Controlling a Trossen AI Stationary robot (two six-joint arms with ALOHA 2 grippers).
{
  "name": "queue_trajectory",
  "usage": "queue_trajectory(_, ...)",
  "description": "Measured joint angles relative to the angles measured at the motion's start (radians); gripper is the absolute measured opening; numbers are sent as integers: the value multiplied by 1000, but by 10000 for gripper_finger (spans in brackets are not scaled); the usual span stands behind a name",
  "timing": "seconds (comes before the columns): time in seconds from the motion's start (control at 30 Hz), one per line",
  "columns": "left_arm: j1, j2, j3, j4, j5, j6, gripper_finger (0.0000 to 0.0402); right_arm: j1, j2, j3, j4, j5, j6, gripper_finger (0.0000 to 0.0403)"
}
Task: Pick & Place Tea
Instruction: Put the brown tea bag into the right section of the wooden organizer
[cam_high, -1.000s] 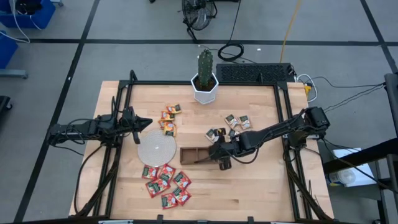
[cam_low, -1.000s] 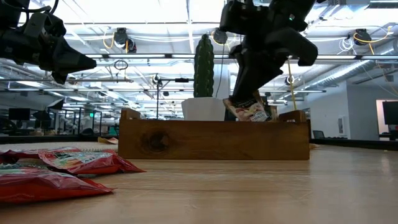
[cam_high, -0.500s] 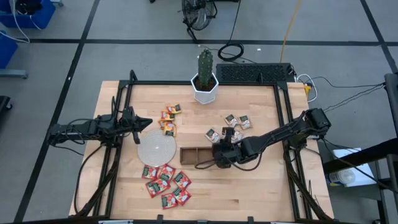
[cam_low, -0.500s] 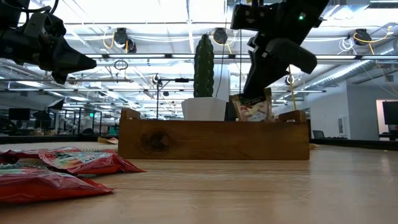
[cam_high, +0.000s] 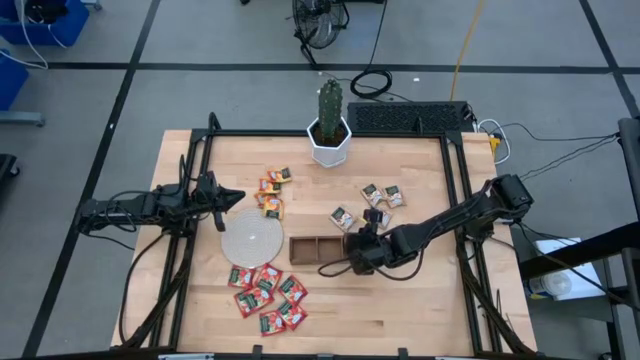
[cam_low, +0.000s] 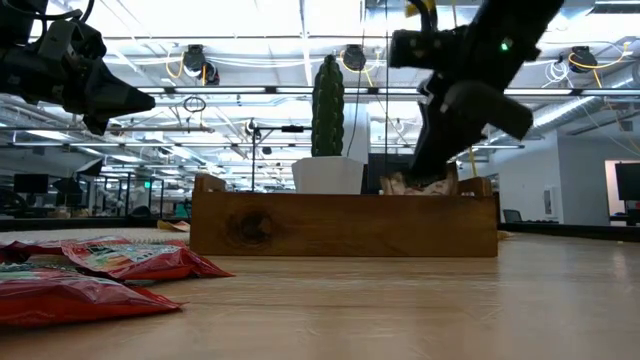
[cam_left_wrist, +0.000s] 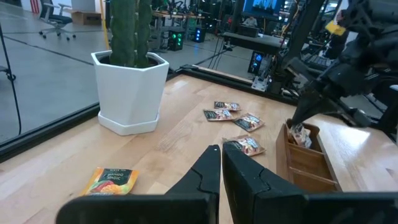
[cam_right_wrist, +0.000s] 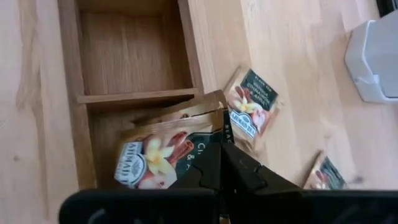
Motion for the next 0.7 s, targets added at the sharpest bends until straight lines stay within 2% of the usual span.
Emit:
queue_trajectory(0.23, 0, 0, 0, 0, 0, 0, 21, 2, 0, -27, 74, 2, -73, 11)
queue_trajectory(0.57, 0, 0, 0, 0, 0, 0, 21, 8, -73, -27, 126, 57, -141, 97)
queue_trajectory(0.63, 0, 0, 0, 0, 0, 0, 21, 8, -109, -27, 126, 36, -139, 111)
queue_trajectory(0.7, 0, 0, 0, 0, 0, 0, 21, 7, -144, -27, 128, -54, -140, 113)
